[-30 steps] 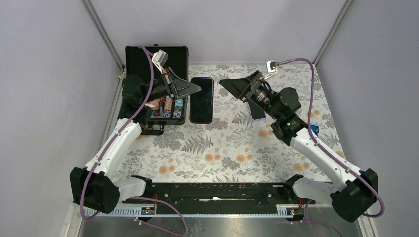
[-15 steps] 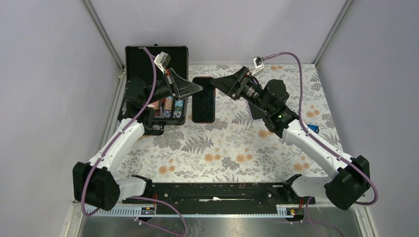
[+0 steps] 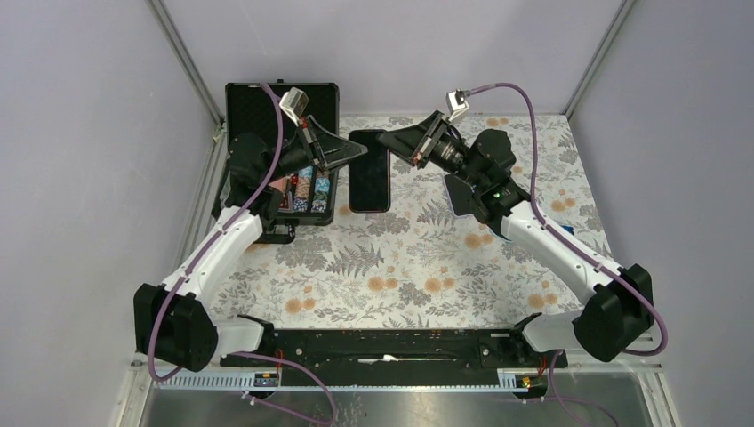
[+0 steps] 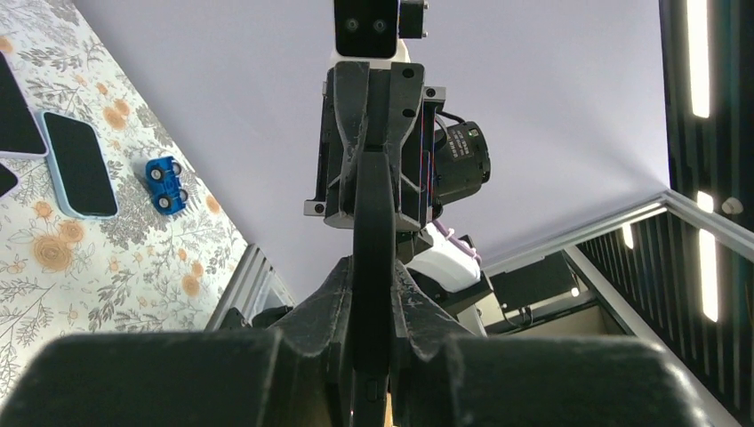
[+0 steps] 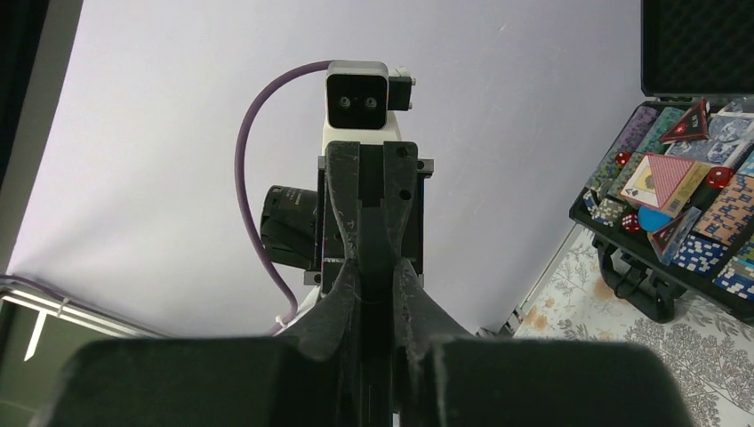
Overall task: Take the phone out of the phone case
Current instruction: Remove the phone case from the phone.
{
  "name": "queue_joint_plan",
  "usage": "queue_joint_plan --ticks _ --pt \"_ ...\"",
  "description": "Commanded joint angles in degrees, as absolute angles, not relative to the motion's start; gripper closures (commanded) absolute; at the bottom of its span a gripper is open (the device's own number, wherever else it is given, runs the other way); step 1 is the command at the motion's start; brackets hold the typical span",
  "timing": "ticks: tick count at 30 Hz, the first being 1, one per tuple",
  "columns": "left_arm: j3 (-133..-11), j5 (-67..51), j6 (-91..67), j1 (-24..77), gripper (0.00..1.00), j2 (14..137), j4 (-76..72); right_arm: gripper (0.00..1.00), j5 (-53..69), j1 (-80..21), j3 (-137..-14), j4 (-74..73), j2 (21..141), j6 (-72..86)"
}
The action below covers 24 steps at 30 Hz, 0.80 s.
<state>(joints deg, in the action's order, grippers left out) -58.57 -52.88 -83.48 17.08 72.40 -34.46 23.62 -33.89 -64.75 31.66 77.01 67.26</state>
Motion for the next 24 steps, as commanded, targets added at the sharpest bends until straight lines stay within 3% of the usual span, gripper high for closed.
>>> queue_joint_plan --ticks 1,3,4,6,10,13,17,19,22,24 --pt "-64.43 -49.95 -81.42 18.01 0.9 72.76 -28.72 0.99 30.68 -32.76 -68.52 34.12 77.9 69.12" --pt "-65.9 -50.57 -76.97 18.02 0.77 72.86 -23.13 1.0 31.22 -32.43 -68.3 32.66 77.73 68.2" --pt "-66.74 -50.57 -73.98 18.02 0.66 72.77 -19.71 1.0 31.88 -32.16 -68.12 32.64 77.77 68.4" --pt "-67.84 -51.13 -68.92 18.02 0.57 73.05 -15.32 1.0 32.44 -31.92 -67.37 31.83 77.67 68.71" --pt "-71.55 -55.41 -61.45 17.58 0.55 75.73 -6.8 0.99 36.97 -31.44 -68.32 28.27 77.73 66.98" --pt "-72.14 -54.04 -56.9 17.67 0.62 75.61 -0.14 0.98 37.42 -31.28 -67.98 26.4 77.11 64.67" --pt "-70.29 -55.37 -56.95 16.97 0.64 73.8 1.84 0.98 36.63 -30.61 -67.33 27.21 76.97 65.99" --pt "-68.09 -56.01 -58.46 16.96 0.58 72.41 -1.18 0.98 35.92 -30.35 -67.23 26.47 77.08 66.06" --pt "-64.74 -55.78 -62.33 16.96 0.39 70.6 -7.46 0.98 34.12 -30.18 -65.98 30.66 78.25 69.33" --pt "-63.17 -55.56 -64.14 16.96 0.35 70.05 -9.8 0.98 32.75 -29.84 -64.92 34.58 78.8 71.72"
